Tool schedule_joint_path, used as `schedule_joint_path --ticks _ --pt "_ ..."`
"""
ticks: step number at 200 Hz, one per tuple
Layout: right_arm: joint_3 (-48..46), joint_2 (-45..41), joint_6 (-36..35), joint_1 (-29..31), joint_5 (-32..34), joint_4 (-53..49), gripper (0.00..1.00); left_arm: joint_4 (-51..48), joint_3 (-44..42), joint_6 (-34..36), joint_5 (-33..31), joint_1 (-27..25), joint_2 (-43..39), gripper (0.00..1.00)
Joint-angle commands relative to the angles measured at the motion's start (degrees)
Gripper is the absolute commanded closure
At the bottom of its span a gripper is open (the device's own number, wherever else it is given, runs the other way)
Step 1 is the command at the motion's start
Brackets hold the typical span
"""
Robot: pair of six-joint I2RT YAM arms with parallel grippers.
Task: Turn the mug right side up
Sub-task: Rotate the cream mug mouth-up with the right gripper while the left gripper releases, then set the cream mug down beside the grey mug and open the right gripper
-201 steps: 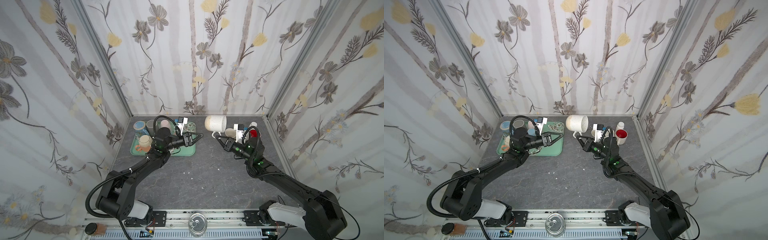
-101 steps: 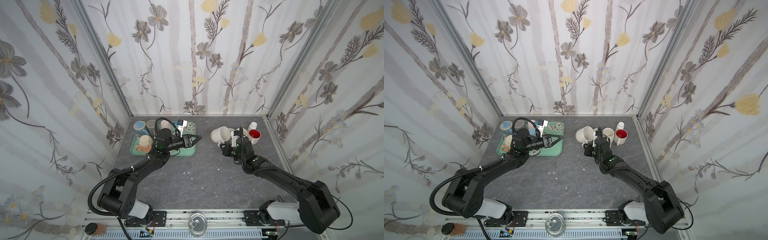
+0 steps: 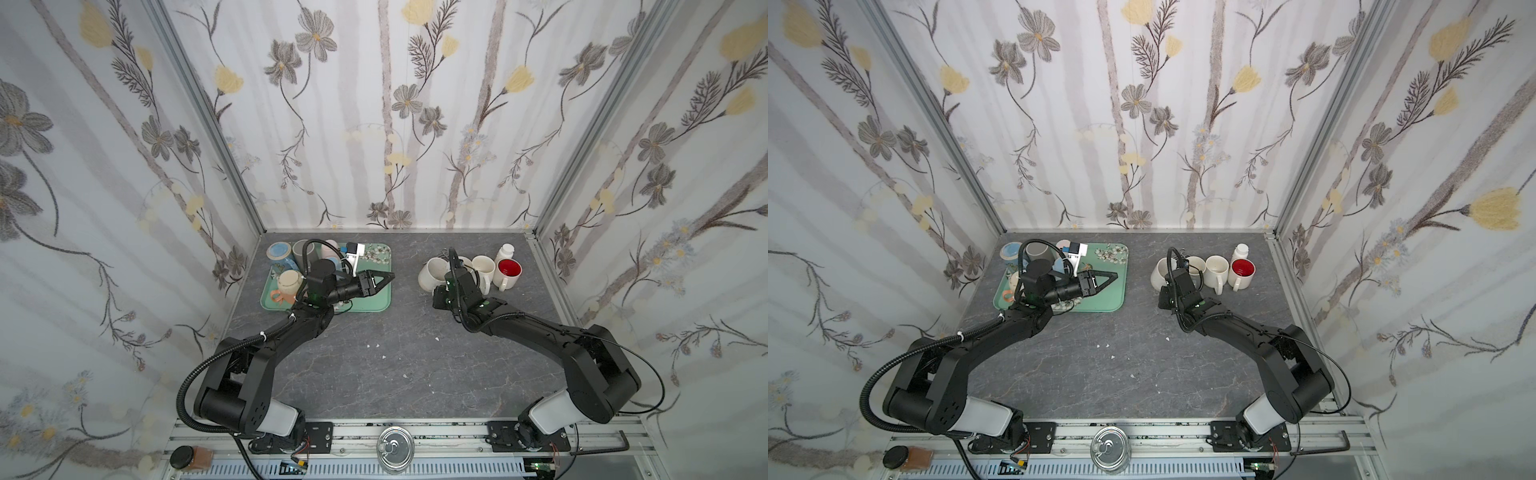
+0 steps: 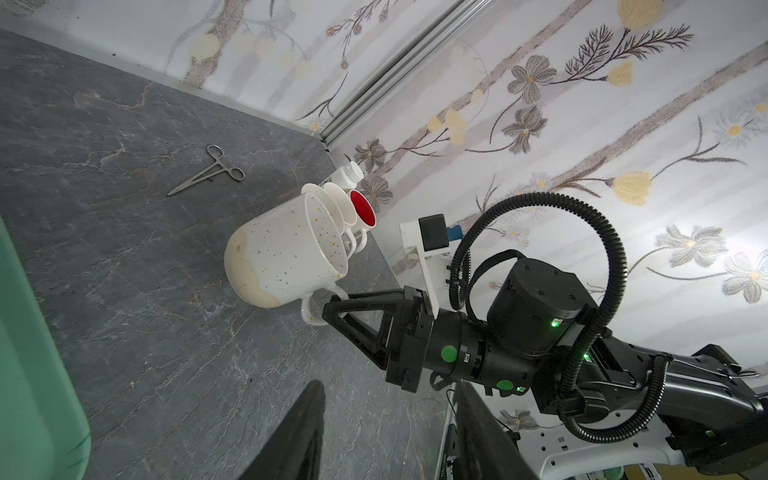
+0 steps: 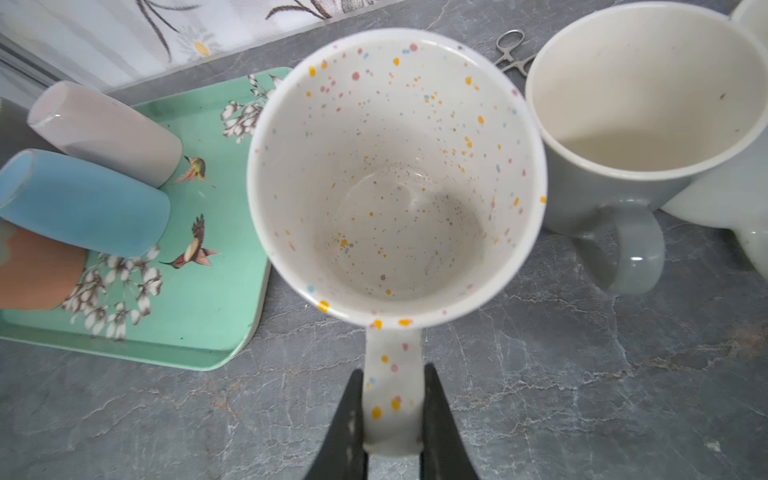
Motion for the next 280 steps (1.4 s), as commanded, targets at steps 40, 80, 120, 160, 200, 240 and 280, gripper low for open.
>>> schedule_joint_path --ticks 40,80,120,160,200,240,280 --pt "5.1 4.8 -1.5 0.4 7.2 -1.4 1.00 2.3 -0.8 0.3 2.7 1.7 0.7 0.51" --pt "6.4 6.3 -1.8 0.4 9.8 -2.7 1.00 2.7 -1.6 0.3 3.4 2.5 0.5 0.51" --pt "7.2 8.2 -2.7 0.4 12.2 -2.3 1.00 3.3 -2.4 0.2 4.0 3.3 0.7 0.51" --pt "10.0 12.4 -4.0 0.3 14.5 -2.4 1.00 3.4 -2.5 0.2 4.6 3.9 0.6 0.51" --pt "14.0 16.2 -5.4 0.3 15.9 -3.6 1.00 3.3 -3.1 0.1 4.8 4.7 0.1 0.51" --pt "15.3 17.1 -5.0 0.5 16.6 -5.6 0.86 3.3 -3.9 0.2 5.1 5.5 -0.5 0.51" --pt "15.4 15.2 -4.9 1.2 16.6 -7.0 0.61 2.2 -3.2 0.5 5.5 6.4 -0.4 0.50"
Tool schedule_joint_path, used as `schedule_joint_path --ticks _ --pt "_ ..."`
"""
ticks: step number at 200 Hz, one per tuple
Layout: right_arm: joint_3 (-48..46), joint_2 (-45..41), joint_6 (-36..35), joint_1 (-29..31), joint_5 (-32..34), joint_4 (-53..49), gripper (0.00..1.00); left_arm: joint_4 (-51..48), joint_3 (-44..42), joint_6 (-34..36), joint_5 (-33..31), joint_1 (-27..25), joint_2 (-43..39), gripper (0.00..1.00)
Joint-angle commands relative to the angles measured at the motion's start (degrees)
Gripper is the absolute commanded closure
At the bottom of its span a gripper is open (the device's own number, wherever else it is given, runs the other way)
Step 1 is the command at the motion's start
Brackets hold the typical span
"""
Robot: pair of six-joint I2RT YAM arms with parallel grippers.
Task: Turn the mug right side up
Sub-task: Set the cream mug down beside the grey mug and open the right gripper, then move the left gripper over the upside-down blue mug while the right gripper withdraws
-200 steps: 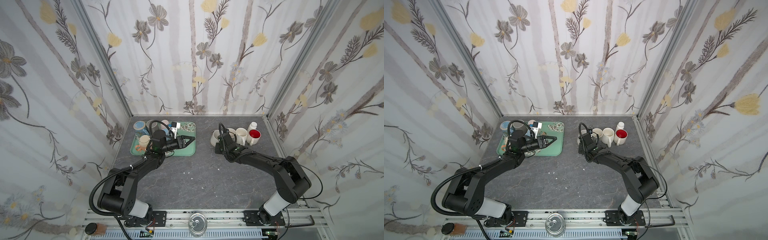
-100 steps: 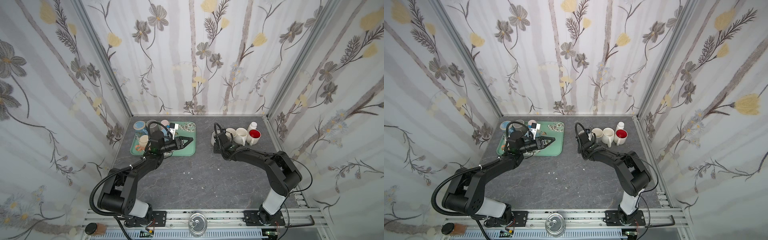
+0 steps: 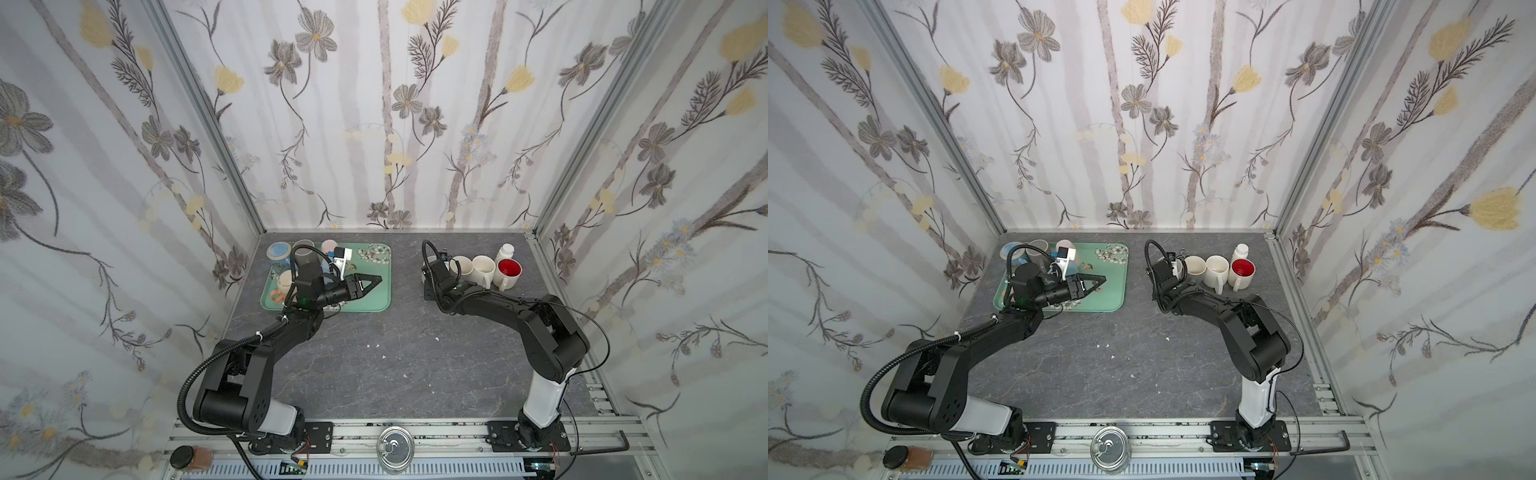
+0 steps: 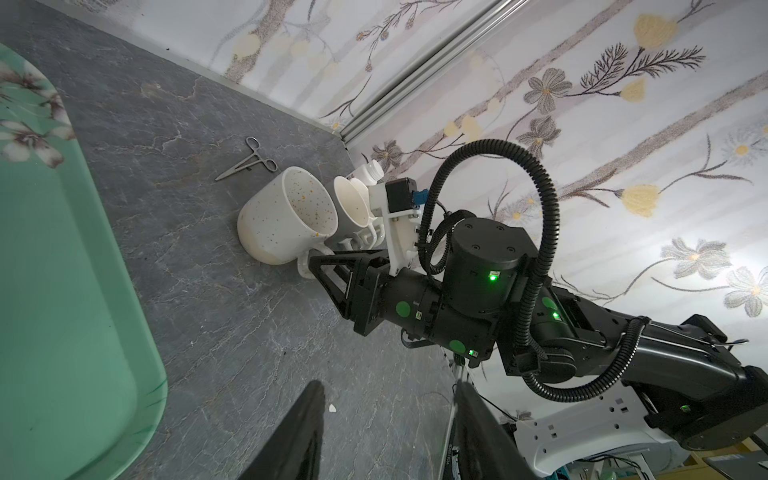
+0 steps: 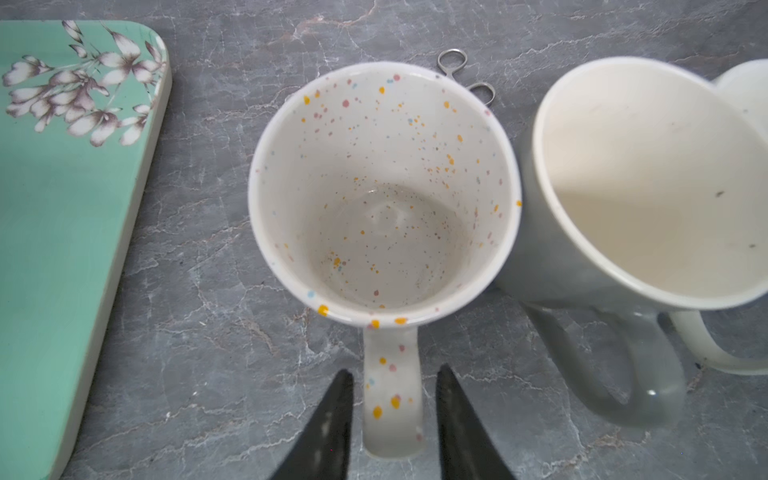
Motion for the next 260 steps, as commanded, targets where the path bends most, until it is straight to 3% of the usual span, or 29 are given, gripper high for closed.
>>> schedule_joint_path --ticks 1,27,52,93,128,184,245,260 --pt "0.5 -1.7 -0.1 0.4 2.1 -0.1 0.61 1.0 0.6 0.5 1.0 0.5 -0.1 0.50" --pt "0.5 -3.9 0.2 0.7 2.1 -0.5 0.56 -1.0 1.7 1.3 1.2 1.2 -0.5 0.51" --pt "0.6 -6.1 0.1 1.1 1.2 -0.9 0.54 -9.2 4.0 5.8 -0.9 1.9 -2.0 0.50" --pt "0.4 -8.7 -0.3 2.3 -0.3 -2.8 0.54 -33.8 11.2 19.4 -13.9 3.5 -4.1 0.48" --pt "-1.5 -11.9 -0.7 2.8 -2.4 -1.8 0.54 -45.0 13.7 24.2 -23.9 6.5 -5.9 0.44" --pt "-5.2 -15.9 -0.1 3.7 -11.1 4.2 0.54 -52.2 13.3 24.9 -35.4 14.1 -7.0 0.38" --pt "-4.3 -10.6 2.1 6.2 -16.9 7.3 0.54 -53.3 14.7 28.2 -37.8 18.8 -0.9 0.37" --pt "-4.3 -9.6 2.7 6.8 -17.9 8.4 0.54 -52.8 16.5 28.9 -34.5 18.6 1.5 0.39"
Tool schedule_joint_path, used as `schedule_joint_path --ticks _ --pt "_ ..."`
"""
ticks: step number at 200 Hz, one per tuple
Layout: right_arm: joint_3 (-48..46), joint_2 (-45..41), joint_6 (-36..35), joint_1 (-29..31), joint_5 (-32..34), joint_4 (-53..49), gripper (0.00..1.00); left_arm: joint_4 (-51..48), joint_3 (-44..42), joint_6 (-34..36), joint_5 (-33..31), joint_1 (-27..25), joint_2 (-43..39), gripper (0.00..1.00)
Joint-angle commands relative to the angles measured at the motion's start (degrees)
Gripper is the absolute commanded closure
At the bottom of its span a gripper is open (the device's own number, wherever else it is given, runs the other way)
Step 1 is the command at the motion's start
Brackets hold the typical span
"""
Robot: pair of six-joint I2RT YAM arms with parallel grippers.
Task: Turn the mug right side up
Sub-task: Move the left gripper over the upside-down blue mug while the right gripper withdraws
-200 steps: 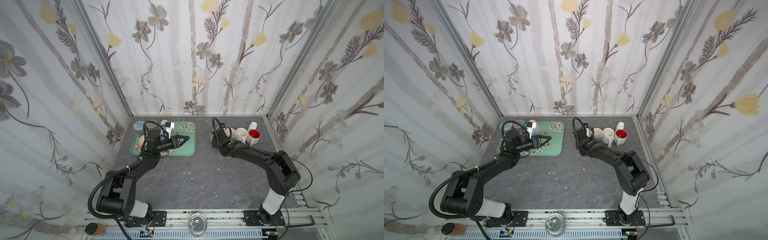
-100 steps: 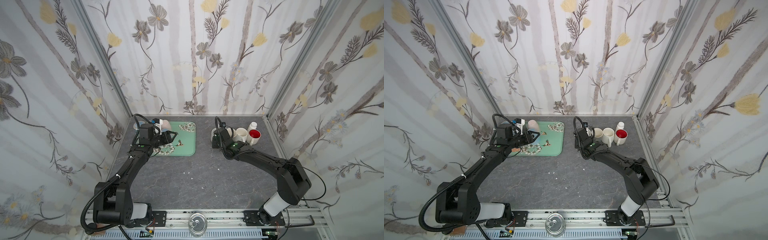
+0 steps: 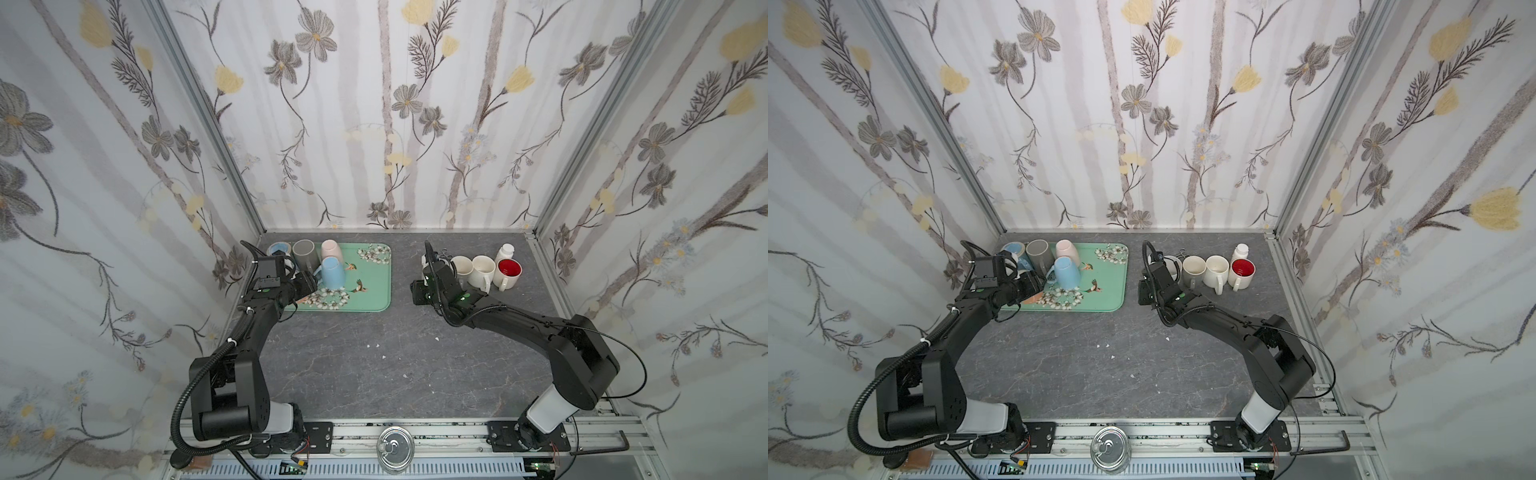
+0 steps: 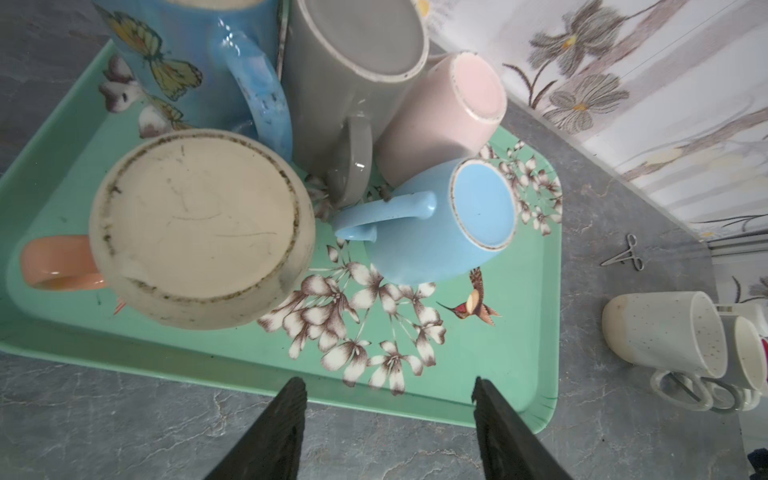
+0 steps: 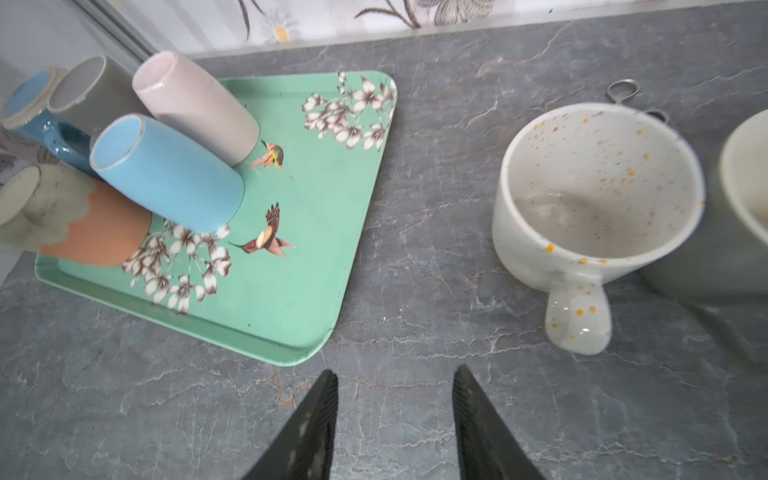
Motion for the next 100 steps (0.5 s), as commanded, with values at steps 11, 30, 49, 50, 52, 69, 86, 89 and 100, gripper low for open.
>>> schedule_joint_path --ticks 11,30,49,50,52,69,86,89,100 --pt "0.7 2.1 2.2 1.0 -3.6 4.1 0.54 0.2 4.1 3.4 3.5 -0.6 4.8 0.39" --pt "0.9 3.4 3.1 1.5 -4.9 5.0 0.54 0.8 7.4 3.7 3.3 -1.7 8.2 0.39" --pt "1.2 4.1 3.5 2.2 -5.2 5.4 0.55 2.9 10.5 2.8 3.9 -2.2 11.1 0.39" --pt "1.2 4.2 3.5 2.2 -5.1 5.4 0.55 3.1 10.6 2.7 3.9 -2.3 11.3 0.39" --pt "1.2 4.2 3.5 2.2 -5.2 5.4 0.55 3.2 10.9 2.6 4.1 -2.3 11.7 0.39" --pt "1.4 4.4 3.6 2.5 -5.3 5.1 0.55 3.9 13.7 1.3 5.1 -2.5 15.1 0.41" --pt "1.0 4.0 3.7 2.7 -5.0 5.1 0.55 4.0 15.1 -0.2 7.9 -3.0 18.4 0.44" --pt "0.9 3.8 3.7 2.7 -4.8 5.1 0.55 4.2 15.1 -0.5 8.3 -3.1 18.9 0.44" --pt "0.3 3.3 3.8 2.8 -4.6 5.2 0.55 4.9 15.0 -1.0 8.9 -4.0 20.1 0.46"
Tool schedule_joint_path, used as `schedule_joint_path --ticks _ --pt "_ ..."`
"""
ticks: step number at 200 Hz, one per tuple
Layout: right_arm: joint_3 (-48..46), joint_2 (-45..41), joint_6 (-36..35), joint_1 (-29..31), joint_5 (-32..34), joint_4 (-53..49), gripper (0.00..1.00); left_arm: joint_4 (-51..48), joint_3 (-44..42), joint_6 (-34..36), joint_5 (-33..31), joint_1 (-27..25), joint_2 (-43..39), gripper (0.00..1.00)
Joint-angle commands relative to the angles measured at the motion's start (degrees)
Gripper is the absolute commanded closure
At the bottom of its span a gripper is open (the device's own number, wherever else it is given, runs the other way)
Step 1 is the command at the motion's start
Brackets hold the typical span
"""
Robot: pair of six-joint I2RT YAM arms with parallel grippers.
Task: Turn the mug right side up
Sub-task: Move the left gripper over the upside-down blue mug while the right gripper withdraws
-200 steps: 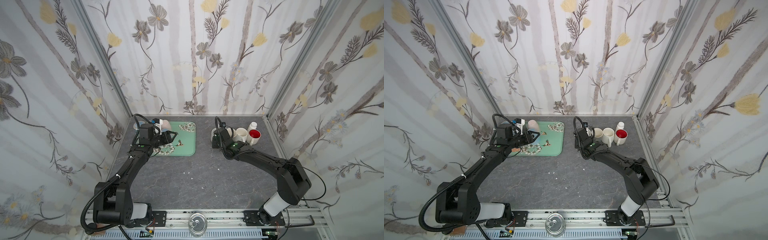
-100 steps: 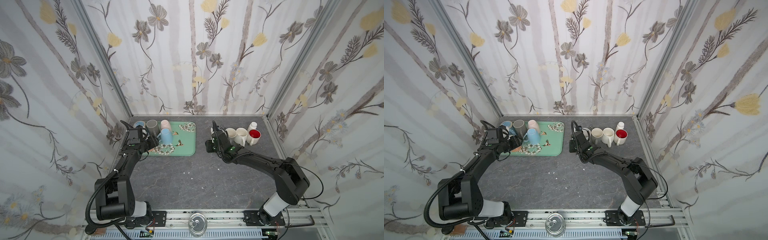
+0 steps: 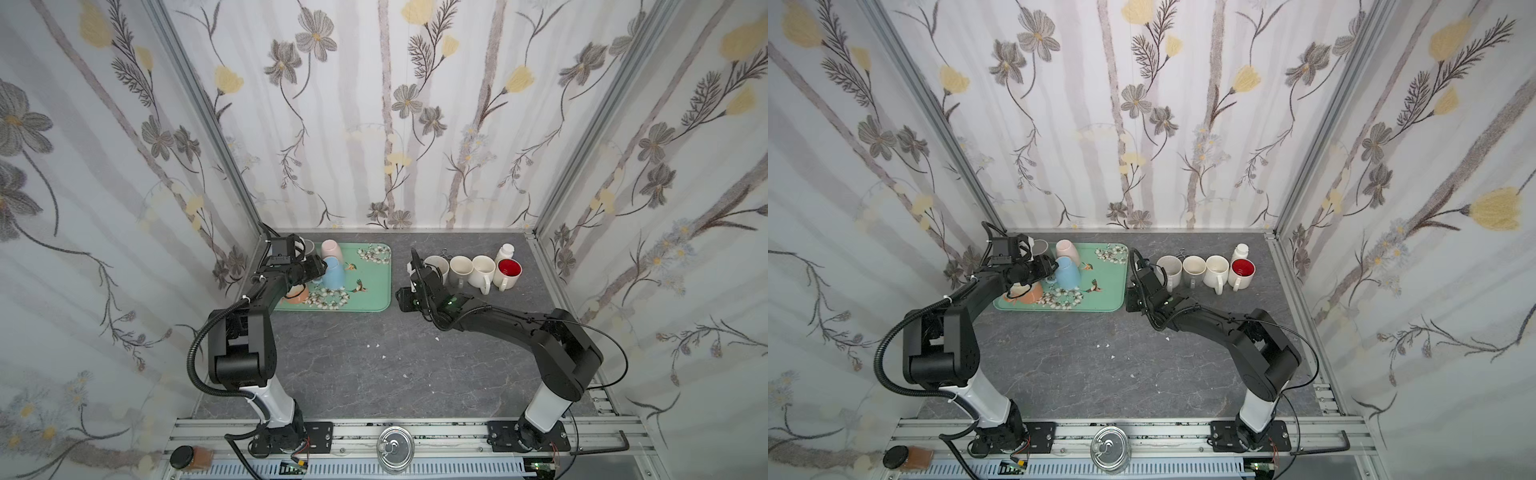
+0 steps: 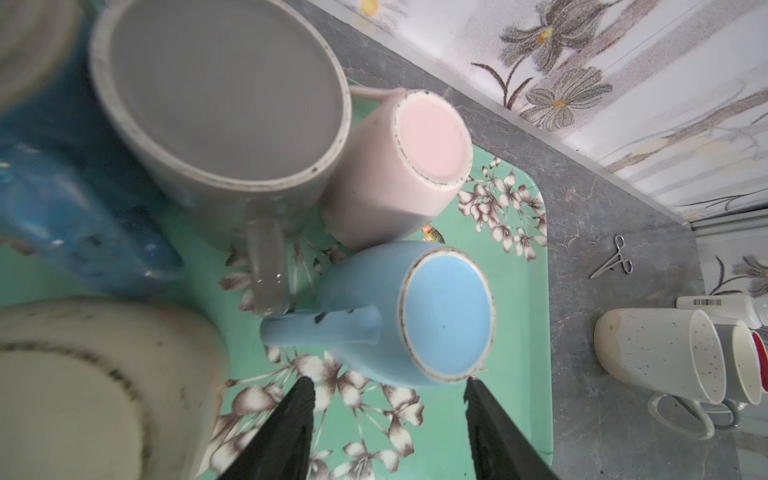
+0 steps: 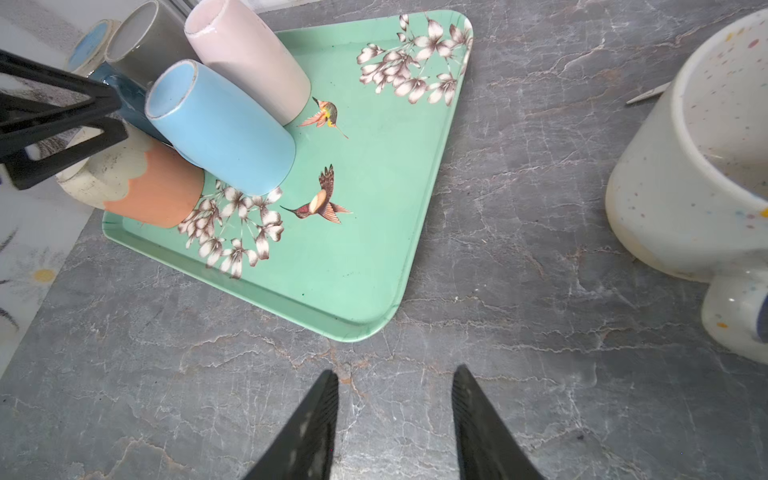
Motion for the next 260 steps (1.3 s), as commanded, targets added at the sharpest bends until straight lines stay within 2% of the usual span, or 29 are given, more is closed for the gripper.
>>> schedule_joint_path --ticks 1,97,127,187,228,260 --pt "-0.6 -0.8 0.6 0.1 0.7 2.0 0.55 1.7 0.7 -1.9 3.5 -1.1 2.4 0.46" --pt "-3.1 -2.4 0.9 0.2 0.9 2.1 0.55 6.1 0.6 -7.9 4.3 -10.1 3.4 0.49" --pt "-3.3 -2.5 0.9 0.2 0.7 1.9 0.55 6.2 1.0 -7.5 4.4 -12.3 2.4 0.49" --pt "-4.3 -3.2 1.0 0.3 0.7 2.3 0.55 3.2 2.8 -2.0 2.1 -10.2 -0.5 0.45" --pt "-4.7 -3.5 1.0 0.3 0.7 2.3 0.55 5.1 3.2 -2.8 5.1 -6.5 2.6 0.47" --pt "-5.4 -4.0 1.0 0.3 1.1 2.3 0.55 7.0 3.1 -2.9 7.5 -6.0 6.3 0.50"
